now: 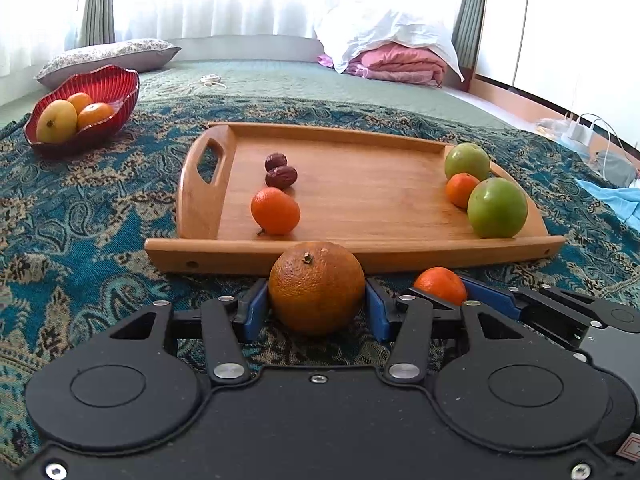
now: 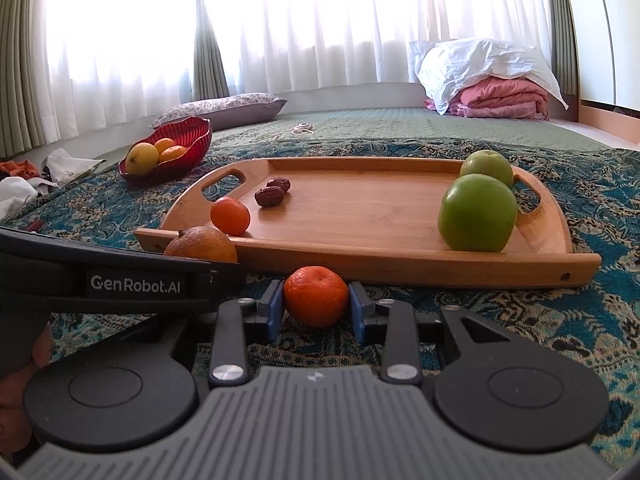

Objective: Organize fruits
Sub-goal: 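Grasp the last tangerine with the right tool while the left tool holds the orange, then carry the orange and tangerine onto the tray and open both tools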

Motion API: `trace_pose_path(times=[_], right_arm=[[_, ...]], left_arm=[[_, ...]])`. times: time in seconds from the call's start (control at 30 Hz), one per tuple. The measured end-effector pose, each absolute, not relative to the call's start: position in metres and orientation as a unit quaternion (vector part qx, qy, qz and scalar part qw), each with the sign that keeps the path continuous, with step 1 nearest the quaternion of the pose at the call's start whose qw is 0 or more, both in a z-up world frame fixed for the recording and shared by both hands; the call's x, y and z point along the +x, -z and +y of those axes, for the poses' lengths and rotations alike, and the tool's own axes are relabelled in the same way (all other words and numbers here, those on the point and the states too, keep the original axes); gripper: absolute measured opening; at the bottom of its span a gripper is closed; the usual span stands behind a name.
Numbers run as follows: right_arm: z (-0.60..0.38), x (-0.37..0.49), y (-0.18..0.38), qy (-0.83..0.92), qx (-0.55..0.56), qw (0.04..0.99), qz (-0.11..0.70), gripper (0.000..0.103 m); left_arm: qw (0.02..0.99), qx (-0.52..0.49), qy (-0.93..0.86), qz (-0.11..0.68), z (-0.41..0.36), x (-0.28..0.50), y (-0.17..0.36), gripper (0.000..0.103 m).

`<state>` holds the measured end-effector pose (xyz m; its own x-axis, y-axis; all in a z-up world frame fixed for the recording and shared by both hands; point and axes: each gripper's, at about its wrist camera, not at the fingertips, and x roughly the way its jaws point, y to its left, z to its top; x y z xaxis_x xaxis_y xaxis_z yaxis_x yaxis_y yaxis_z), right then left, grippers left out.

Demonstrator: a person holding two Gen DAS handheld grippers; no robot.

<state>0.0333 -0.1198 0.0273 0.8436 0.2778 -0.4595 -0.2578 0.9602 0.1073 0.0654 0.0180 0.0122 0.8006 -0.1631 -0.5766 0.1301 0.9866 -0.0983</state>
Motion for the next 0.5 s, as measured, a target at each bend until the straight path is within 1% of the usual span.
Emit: trace_pose_path(times=[0.23,0.5], right_arm=[[-0.122,0.033,-0.042,-0.135,0.019,0.967,0.216,0.039],[-0.133,0.054,-0.063,-0.109,0.026,0.975,0.192,0.039]], left_arm=[[0.956,-0.025,0.079,0.28,0.019,0.066,-0.029,0.048],[0.962,-0.015,0.076,0.26,0.019,0.087,-0.05,0.048]])
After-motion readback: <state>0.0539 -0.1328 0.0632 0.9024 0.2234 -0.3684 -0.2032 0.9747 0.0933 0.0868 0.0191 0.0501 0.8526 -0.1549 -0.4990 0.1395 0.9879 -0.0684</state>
